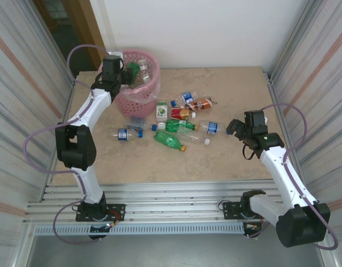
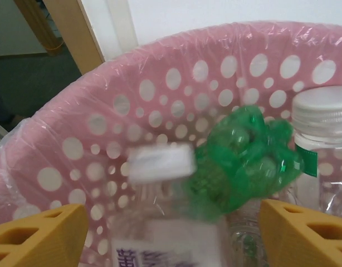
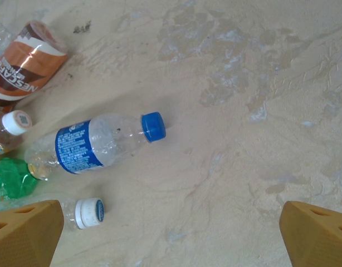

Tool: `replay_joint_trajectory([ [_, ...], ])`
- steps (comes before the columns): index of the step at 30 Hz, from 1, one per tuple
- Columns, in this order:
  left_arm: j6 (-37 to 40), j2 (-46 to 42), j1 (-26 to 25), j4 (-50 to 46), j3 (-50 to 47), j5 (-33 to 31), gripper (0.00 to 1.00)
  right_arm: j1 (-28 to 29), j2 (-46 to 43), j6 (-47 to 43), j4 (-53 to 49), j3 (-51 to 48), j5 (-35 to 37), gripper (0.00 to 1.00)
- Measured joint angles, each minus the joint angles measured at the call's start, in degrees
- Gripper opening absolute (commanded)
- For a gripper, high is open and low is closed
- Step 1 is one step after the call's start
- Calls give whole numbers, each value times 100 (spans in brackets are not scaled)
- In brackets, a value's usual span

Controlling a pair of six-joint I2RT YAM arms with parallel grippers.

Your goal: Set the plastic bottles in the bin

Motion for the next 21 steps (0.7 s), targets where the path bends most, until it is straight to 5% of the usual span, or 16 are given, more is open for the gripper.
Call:
replay_joint_trajectory([
  [21, -46, -957, -219, -9, -175, 254, 83, 0, -221, -4, -9, 0, -26, 98],
])
